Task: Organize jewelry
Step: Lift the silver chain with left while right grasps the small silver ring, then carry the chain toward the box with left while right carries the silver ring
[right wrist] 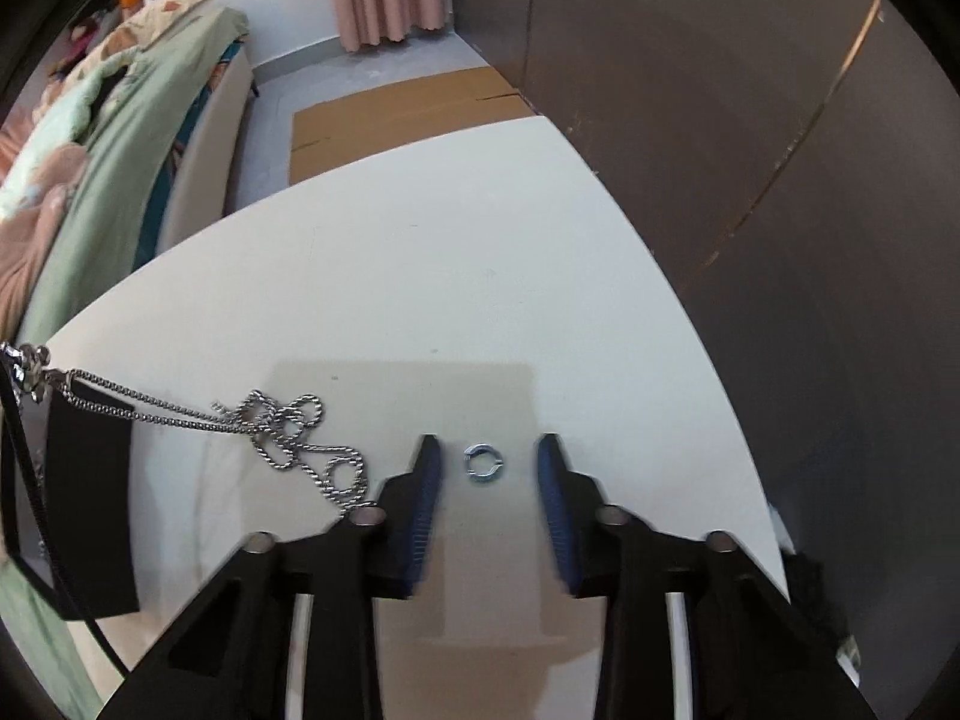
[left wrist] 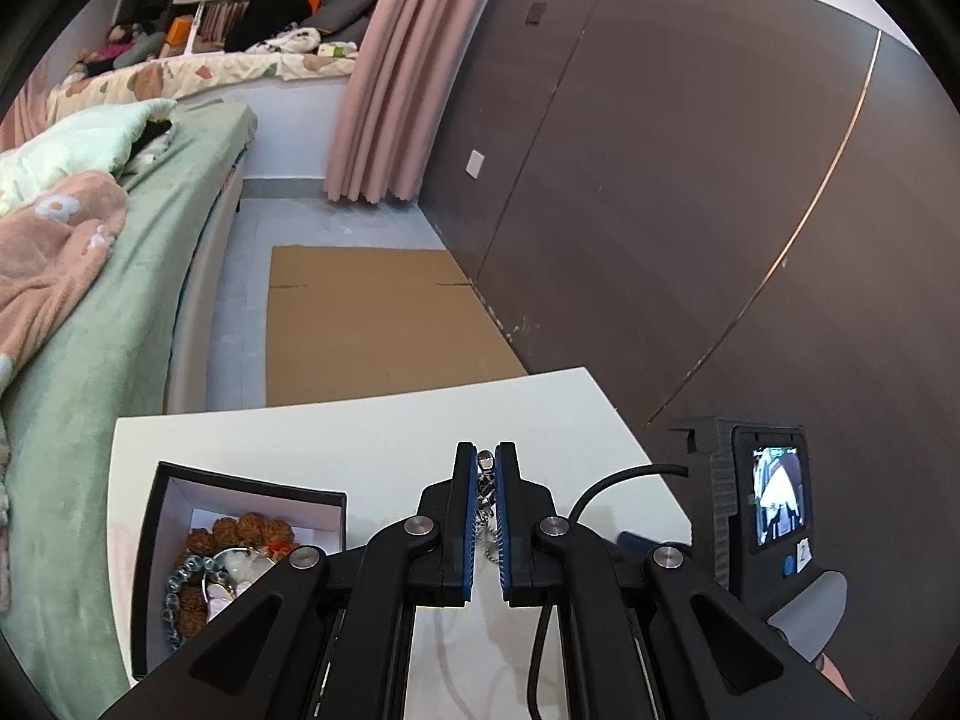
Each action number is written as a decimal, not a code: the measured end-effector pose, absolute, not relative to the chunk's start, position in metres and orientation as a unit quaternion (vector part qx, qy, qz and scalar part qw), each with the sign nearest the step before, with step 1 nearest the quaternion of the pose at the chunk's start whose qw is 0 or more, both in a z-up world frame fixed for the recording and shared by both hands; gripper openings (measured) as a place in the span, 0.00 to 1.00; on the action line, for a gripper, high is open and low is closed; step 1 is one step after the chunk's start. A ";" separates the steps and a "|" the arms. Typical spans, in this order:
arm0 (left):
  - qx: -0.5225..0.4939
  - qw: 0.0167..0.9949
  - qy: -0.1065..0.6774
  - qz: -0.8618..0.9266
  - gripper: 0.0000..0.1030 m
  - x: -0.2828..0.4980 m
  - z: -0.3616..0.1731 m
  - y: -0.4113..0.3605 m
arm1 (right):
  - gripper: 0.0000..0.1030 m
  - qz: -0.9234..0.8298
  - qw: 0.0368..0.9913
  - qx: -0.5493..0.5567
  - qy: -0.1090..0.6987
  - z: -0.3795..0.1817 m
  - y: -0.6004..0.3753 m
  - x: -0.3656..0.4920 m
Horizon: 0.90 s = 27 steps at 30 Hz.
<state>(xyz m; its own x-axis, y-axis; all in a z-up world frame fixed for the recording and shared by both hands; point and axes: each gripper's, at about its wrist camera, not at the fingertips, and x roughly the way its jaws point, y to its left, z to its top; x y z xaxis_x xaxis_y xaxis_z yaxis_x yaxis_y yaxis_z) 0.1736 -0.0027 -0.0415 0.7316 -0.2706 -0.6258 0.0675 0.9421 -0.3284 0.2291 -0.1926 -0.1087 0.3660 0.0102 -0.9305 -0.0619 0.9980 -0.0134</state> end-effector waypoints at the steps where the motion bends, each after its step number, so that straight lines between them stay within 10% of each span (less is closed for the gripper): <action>1: -0.141 0.920 0.353 -0.093 0.05 0.172 -0.039 -0.003 | 0.13 0.024 0.826 -0.023 0.562 -0.108 -0.194 0.229; 27: -0.047 0.968 0.242 -0.036 0.05 0.115 0.102 0.019 | 0.13 0.156 0.839 0.131 0.504 -0.061 -0.191 0.213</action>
<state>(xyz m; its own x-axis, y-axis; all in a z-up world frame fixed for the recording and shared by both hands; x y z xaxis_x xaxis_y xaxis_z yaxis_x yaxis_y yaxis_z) 0.1153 0.0189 0.1022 0.8804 -0.0930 -0.4650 0.0475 0.9929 -0.1087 0.2133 -0.1913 -0.0614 0.4429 0.3945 -0.8051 -0.1299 0.9168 0.3777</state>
